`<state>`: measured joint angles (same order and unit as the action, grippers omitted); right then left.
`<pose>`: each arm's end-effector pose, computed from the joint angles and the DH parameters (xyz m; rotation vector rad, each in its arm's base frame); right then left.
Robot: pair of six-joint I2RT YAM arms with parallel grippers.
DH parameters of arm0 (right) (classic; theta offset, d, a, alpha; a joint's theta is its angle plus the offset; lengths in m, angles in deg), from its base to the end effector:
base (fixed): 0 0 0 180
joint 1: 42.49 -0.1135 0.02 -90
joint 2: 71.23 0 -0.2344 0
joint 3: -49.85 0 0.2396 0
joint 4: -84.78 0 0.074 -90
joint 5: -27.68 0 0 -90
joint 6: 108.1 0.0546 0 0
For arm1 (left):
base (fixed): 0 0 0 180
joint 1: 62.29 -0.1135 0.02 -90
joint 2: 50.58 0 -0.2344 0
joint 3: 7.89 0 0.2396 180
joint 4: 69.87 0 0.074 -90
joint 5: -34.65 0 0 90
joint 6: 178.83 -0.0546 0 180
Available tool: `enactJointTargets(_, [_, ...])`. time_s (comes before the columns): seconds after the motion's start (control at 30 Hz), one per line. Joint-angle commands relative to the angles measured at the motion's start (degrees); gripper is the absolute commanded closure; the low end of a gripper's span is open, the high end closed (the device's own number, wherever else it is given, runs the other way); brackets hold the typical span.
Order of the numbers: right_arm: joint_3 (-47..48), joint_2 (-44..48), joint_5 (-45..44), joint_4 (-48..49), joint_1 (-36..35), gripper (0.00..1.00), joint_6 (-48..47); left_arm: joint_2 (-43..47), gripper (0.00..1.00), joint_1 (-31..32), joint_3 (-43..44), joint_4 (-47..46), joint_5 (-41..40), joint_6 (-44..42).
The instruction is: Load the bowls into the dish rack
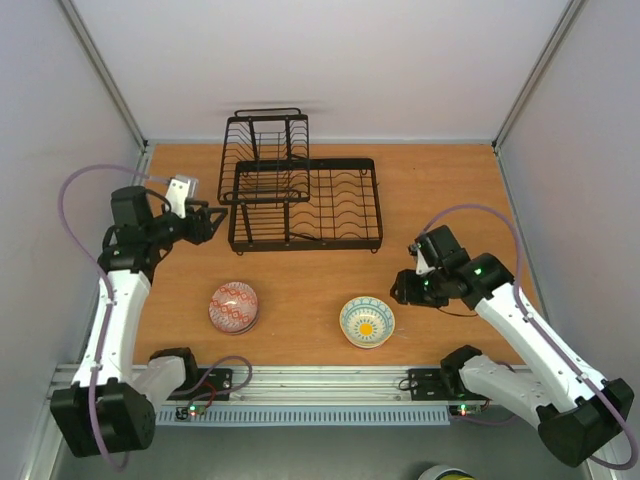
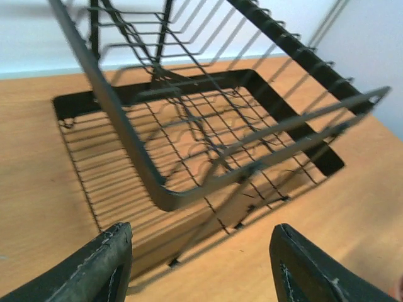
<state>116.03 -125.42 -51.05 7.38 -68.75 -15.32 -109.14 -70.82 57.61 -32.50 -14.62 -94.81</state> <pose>0.1480 0.0849 0.2374 -0.6165 2.6765 0.4123 0.2377 -0.0004 0.2840 0.3742 1.9764 -0.5823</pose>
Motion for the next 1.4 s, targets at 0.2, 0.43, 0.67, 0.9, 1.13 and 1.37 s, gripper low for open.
enactJointTargets(0.2, [-0.3,-3.3,-1.6,1.0,-7.8,0.52,4.7,3.4,0.43,6.8,-0.3,8.6,-1.5,1.6])
enactJointTargets(0.43, [1.3,-6.4,-0.2,3.4,-8.5,0.52,4.1,-5.3,0.43,15.0,0.6,4.9,-8.9,-0.6])
enactJointTargets(0.67, [-0.7,-4.8,-0.9,4.4,-8.5,0.51,4.7,-11.7,0.44,15.8,2.0,-0.9,-10.7,-1.1])
enactJointTargets(0.9, [-1.9,-5.3,-0.6,6.2,-8.5,0.51,4.6,-18.3,0.44,16.0,5.6,-3.5,-13.0,-1.5])
enactJointTargets(1.13, [-3.1,-6.2,-1.2,7.8,-8.6,0.52,4.3,-23.2,0.44,16.0,9.5,-5.0,-16.8,-2.9])
enactJointTargets(1.37, [-4.6,-7.1,-2.2,8.7,-8.5,0.52,4.2,-27.6,0.44,15.4,14.1,-4.7,-22.6,-5.0])
